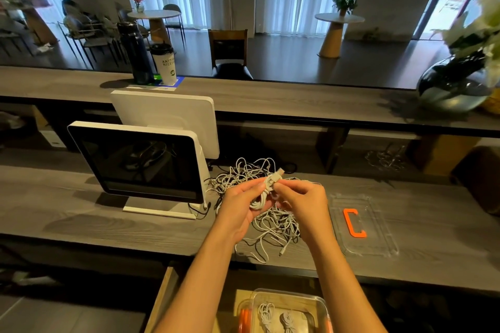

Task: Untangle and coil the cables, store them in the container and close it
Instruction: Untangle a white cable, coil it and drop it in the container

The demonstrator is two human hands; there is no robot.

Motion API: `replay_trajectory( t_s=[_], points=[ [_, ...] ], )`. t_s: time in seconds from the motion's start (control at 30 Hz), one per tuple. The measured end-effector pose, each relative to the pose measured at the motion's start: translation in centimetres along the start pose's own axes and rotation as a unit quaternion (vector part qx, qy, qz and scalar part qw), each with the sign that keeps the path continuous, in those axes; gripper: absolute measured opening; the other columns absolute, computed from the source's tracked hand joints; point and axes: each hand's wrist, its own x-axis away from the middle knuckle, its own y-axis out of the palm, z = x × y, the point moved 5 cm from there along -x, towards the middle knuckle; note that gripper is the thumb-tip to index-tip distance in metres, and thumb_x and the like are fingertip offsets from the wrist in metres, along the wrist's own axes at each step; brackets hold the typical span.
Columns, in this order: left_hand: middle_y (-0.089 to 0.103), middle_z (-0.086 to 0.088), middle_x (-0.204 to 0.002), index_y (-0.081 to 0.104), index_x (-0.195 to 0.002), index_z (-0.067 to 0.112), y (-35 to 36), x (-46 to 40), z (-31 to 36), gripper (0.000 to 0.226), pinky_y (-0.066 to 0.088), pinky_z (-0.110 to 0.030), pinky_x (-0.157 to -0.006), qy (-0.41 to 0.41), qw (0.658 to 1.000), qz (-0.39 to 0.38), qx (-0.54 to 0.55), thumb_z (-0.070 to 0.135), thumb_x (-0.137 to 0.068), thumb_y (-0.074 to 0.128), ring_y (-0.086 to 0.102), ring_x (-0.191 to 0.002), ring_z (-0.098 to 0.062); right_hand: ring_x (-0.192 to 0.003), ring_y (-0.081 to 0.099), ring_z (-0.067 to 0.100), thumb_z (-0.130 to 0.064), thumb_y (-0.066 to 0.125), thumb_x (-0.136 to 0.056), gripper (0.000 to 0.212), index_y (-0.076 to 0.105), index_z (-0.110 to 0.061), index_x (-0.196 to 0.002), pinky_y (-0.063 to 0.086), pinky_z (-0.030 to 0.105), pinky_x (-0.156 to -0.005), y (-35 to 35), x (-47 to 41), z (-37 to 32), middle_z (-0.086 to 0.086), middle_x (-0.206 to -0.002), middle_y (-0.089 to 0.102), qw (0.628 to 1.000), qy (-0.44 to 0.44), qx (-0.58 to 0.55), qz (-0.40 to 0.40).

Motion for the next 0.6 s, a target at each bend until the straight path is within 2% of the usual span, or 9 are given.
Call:
replay_trajectory(
  t_s=[0.1, 0.17, 0.27, 0.33, 0.4, 0.5, 0.6],
  points=[
    [0.076, -0.006, -0.101, 0.072, -0.112, 0.012, -0.2, 0.0, -0.1, 0.023, 0.057, -0.025, -0.068, -0.004, 1.0, 0.01, 0.012, 0.004, -0.098, 0.055, 0.072, -0.088, -0.015, -0.073, 0.072, 0.02, 0.006, 0.066, -0.088, 0.018, 0.077, -0.008, -0.092, 0.06, 0.026, -0.067, 0.5, 0.1, 0.2, 0.012, -0.082, 0.076, 0.997, 0.029, -0.059, -0.04],
    [0.076, -0.006, -0.101, 0.071, -0.113, 0.01, -0.3, 0.0, -0.1, 0.024, 0.057, -0.024, -0.068, -0.011, 1.0, 0.004, 0.013, 0.002, -0.097, 0.056, 0.073, -0.084, -0.015, -0.07, 0.071, 0.02, 0.005, 0.065, -0.089, 0.016, 0.077, -0.006, -0.092, 0.06, 0.026, -0.067, 0.6, 0.1, 0.5, 0.012, -0.081, 0.076, 0.997, 0.027, -0.059, -0.033],
    [0.076, -0.009, -0.103, 0.072, -0.11, 0.009, -0.3, -0.1, -0.6, 0.022, 0.058, -0.024, -0.067, -0.036, 0.999, -0.014, 0.034, 0.001, -0.097, 0.056, 0.074, -0.083, -0.017, -0.057, 0.062, 0.016, -0.005, 0.073, -0.086, 0.005, 0.074, 0.0, -0.088, 0.053, 0.022, -0.054, 0.2, -0.2, 1.4, 0.008, -0.068, 0.07, 0.999, 0.01, -0.039, 0.03],
    [0.075, -0.012, -0.105, 0.071, -0.112, 0.006, -0.5, -0.1, -1.1, 0.021, 0.059, -0.025, -0.067, -0.057, 0.997, -0.016, 0.056, 0.002, -0.097, 0.057, 0.074, -0.084, -0.021, -0.053, 0.054, 0.011, -0.015, 0.078, -0.083, 0.02, 0.067, 0.0, -0.09, 0.045, 0.022, -0.048, 0.0, -0.4, 2.4, 0.003, -0.062, 0.061, 0.997, -0.003, -0.006, 0.078],
    [0.074, -0.014, -0.103, 0.071, -0.111, 0.005, -0.7, -0.1, -1.6, 0.02, 0.059, -0.024, -0.066, -0.078, 0.994, -0.011, 0.08, 0.002, -0.096, 0.057, 0.074, -0.082, -0.023, -0.056, 0.053, 0.008, -0.023, 0.078, -0.085, 0.023, 0.068, -0.005, -0.094, 0.044, 0.022, -0.05, 0.1, -0.6, 3.3, -0.003, -0.064, 0.06, 0.995, -0.012, 0.019, 0.1],
    [0.076, -0.011, -0.097, 0.073, -0.102, 0.007, -1.2, -0.2, -2.7, 0.016, 0.06, -0.025, -0.066, -0.095, 0.99, 0.011, 0.1, 0.003, -0.096, 0.058, 0.073, -0.083, -0.022, -0.06, 0.056, 0.008, -0.028, 0.068, -0.093, 0.015, 0.076, -0.016, -0.09, 0.044, 0.021, -0.052, 0.6, -0.3, 4.7, -0.007, -0.064, 0.066, 0.996, -0.009, 0.049, 0.071],
    [0.076, -0.007, -0.096, 0.072, -0.102, 0.01, -2.2, -0.5, -4.0, 0.014, 0.058, -0.025, -0.065, -0.101, 0.991, 0.037, 0.08, 0.008, -0.097, 0.059, 0.07, -0.088, -0.02, -0.057, 0.054, 0.005, -0.019, 0.065, -0.095, 0.017, 0.076, -0.022, -0.083, 0.041, 0.021, -0.05, 0.7, 0.1, 6.1, -0.007, -0.063, 0.066, 0.999, 0.028, 0.039, 0.019]
  ],
)
